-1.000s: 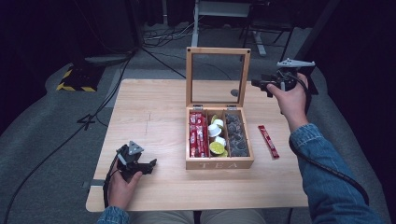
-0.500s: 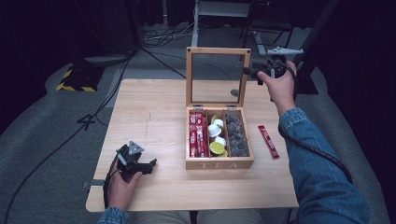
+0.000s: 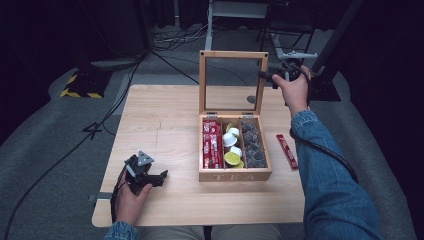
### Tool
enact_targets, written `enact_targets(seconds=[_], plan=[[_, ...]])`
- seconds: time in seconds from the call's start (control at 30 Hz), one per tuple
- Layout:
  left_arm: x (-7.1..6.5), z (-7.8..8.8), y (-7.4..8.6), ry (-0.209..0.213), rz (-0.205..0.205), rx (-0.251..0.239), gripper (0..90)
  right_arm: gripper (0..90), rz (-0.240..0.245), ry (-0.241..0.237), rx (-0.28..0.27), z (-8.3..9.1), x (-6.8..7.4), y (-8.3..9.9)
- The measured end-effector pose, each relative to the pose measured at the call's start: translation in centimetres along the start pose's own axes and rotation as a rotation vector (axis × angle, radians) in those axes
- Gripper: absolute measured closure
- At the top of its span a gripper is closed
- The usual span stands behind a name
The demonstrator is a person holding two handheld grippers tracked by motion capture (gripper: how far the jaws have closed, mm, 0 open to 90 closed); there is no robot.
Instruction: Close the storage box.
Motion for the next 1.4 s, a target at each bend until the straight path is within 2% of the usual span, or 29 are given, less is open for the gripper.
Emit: enact_targets(seconds=[0.17,0.27,0.5,0.93,1.07,1.2,1.3,1.4], plan=[[0.0,0.0,0.0,0.001,0.001,0.001,14.8,40.3,-0.006,-0.021,0.001,-0.4,-0.1,0.4],[0.0,0.0,0.0,0.0,0.001,0.001,14.8,40.7,0.0,-0.012,0.021,-0.8,-0.2,0.8],[0.0,0.0,0.0,0.0,0.001,0.001,14.8,42.2,-0.005,-0.023,0.019,-1.0,-0.2,0.9],[0.0,0.0,0.0,0.001,0.001,0.001,14.8,45.9,0.005,-0.042,0.024,-1.7,0.6,0.9],[0.0,0.0,0.0,0.0,0.003,0.001,14.8,47.0,-0.01,-0.055,0.01,-1.0,0.7,0.9],[0.0,0.0,0.0,0.0,0.003,-0.001,14.8,48.8,-0.026,-0.08,-0.032,0.4,1.2,1.1],[0.0,0.0,0.0,-0.001,0.001,0.001,14.8,49.9,-0.02,-0.099,-0.06,1.7,1.7,1.3],[0.0,0.0,0.0,-0.001,0.002,0.001,14.8,50.0,-0.003,-0.116,-0.059,3.0,2.4,1.3]])
Point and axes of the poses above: each handheld gripper's, and its own axes: z roughly backward along the jaws, y roughly out of its underside, x roughly to its left, the point moved 3 cm from there along -z, roughly forward along the jaws, and after that the axes turned 11 degrees about z, right-handed, at the moved point
